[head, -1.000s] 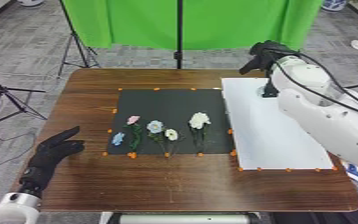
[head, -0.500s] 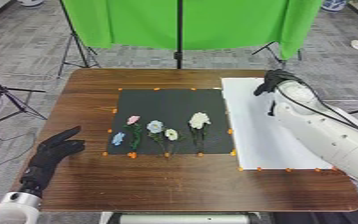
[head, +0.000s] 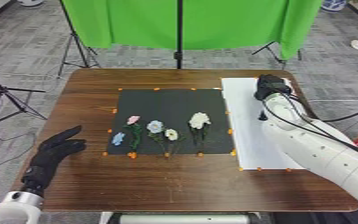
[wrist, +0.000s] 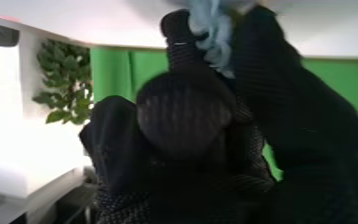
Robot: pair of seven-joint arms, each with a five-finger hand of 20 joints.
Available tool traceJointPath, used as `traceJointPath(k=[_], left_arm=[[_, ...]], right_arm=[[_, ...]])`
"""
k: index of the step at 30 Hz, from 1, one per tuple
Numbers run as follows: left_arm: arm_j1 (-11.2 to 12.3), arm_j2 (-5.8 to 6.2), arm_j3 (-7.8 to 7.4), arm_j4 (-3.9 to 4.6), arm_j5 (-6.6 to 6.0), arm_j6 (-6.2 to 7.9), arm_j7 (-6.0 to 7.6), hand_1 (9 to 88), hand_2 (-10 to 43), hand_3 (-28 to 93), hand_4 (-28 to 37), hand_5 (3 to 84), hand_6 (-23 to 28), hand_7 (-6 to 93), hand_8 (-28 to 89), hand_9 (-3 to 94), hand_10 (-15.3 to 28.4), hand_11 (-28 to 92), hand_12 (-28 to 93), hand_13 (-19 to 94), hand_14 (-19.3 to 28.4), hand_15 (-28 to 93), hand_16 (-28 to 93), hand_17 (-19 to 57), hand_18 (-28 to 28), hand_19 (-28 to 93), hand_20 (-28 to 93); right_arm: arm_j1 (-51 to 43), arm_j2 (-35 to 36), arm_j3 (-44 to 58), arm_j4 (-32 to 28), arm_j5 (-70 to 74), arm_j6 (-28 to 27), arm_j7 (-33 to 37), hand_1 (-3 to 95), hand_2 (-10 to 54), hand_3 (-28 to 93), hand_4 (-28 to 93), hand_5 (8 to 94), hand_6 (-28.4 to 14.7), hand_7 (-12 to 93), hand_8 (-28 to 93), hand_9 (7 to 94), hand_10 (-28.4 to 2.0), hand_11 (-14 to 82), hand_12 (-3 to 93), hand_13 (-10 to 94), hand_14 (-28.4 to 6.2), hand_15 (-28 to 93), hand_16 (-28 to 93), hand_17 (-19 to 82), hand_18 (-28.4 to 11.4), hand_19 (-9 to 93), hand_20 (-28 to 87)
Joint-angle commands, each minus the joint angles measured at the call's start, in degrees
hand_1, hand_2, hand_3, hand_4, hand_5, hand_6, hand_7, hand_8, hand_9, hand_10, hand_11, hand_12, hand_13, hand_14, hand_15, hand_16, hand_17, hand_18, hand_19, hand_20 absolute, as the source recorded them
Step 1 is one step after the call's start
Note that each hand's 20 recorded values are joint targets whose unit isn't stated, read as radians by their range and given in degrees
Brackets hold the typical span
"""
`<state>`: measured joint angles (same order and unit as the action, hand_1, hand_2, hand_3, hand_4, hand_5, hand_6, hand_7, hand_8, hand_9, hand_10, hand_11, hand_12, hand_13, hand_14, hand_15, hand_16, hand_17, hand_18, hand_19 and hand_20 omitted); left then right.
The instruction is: Arrange flowers
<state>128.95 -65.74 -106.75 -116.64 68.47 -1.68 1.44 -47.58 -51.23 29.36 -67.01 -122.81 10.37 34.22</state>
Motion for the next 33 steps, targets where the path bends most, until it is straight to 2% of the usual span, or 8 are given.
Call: traceJointPath(k=[1,9,14,20,26,28,30,33], left_arm=[[0.79,-0.59,-0.03,0.21,0.32,-0.38,-0.39,34.0,6.4,70,-5.3,39.8,2.7,9.7,-6,46.1,14.5,21,12,37,19.2,24,-1,2.8,17.6,19,16],[1.03,-0.57,-0.31,0.09,0.34,-0.68,-0.64,34.1,6.4,69,-5.3,39.8,2.8,9.7,-6,46.1,14.4,21,12,37,19.1,24,-1,2.8,17.6,19,16],[0.82,-0.33,-0.42,0.06,0.47,-0.69,-0.58,33.9,6.3,70,-5.1,39.8,2.8,9.6,-6,46.1,14.4,21,12,37,19.2,24,0,2.7,17.6,19,16],[0.44,-0.1,-0.18,0.13,0.86,-1.08,-1.01,34.0,6.4,69,-5.2,39.8,2.8,9.7,-6,46.0,14.4,21,12,38,19.2,24,-1,2.7,17.6,19,16],[0.71,-0.06,-0.55,-0.05,1.19,-1.15,-1.08,33.9,6.4,69,-5.2,39.7,2.7,9.8,-6,46.0,14.4,21,12,37,19.2,24,0,2.7,17.6,19,16],[0.72,-0.02,-0.08,0.05,1.14,-0.11,-0.28,33.9,6.5,69,-5.6,39.7,2.7,9.7,-6,46.0,14.4,21,12,37,19.2,24,0,2.7,17.6,19,16],[0.75,0.21,0.73,0.2,0.69,1.97,1.08,31.8,7.6,68,-8.9,39.8,2.8,9.6,-6,46.1,14.4,21,12,38,19.2,24,-1,3.0,17.4,19,16],[0.43,0.91,2.3,0.77,0.29,6.35,4.28,29.4,10.9,65,-17.3,41.0,3.5,9.1,-6,46.1,14.8,21,12,35,18.4,20,-1,5.1,14.3,16,15]], right_arm=[[-0.96,3.1,1.43,-6.06,0.35,6.39,0.17,61.8,-9.5,57,-22,76.8,0.4,25,8,88.9,-8.4,6.9,34.3,91,-1.1,57,34,62,-14.2,93,52],[-13.3,8.47,14.67,-28.19,-0.68,5.2,-0.79,61.7,-9.5,57,-21,77.9,0.1,25,9,89.6,-8.5,6.6,35.8,92,-0.9,57,35,62,-14.0,93,53],[-22.66,8.23,20.11,-37.96,-4.19,5.02,-2.46,61.5,-9.5,57,-21,77.9,0.0,24,9,89.8,-8.5,6.5,36.0,91,-0.8,57,36,62,-13.9,93,53],[-31.81,7.42,22.72,-44.42,-7.3,5.08,-3.89,61.2,-9.5,57,-21,78.0,0.0,24,10,89.9,-8.4,6.4,36.3,91,-0.9,57,36,62,-13.9,93,53],[-36.12,7.17,22.8,-45.96,-7.37,4.11,-5.14,61.0,-9.5,57,-21,78.0,0.2,24,10,89.8,-8.4,6.3,36.4,91,-1.0,57,36,62,-13.9,93,53],[-36.75,7.1,22.64,-45.82,-7.2,3.48,-5.38,60.8,-9.5,57,-21,77.9,0.1,24,10,89.8,-8.4,6.4,36.5,91,-1.0,57,36,62,-13.9,93,54],[-37.09,7.08,22.4,-45.79,-6.68,3.06,-5.65,60.4,-9.5,57,-21,77.8,0.1,23,10,89.7,-8.5,6.3,36.5,91,-1.0,57,36,62,-13.9,93,54],[-37.36,7.13,22.04,-45.69,-6.47,2.61,-5.8,59.9,-9.5,57,-20,77.8,0.1,23,10,89.5,-8.6,6.2,36.4,91,-0.9,57,36,62,-14.0,93,54]])
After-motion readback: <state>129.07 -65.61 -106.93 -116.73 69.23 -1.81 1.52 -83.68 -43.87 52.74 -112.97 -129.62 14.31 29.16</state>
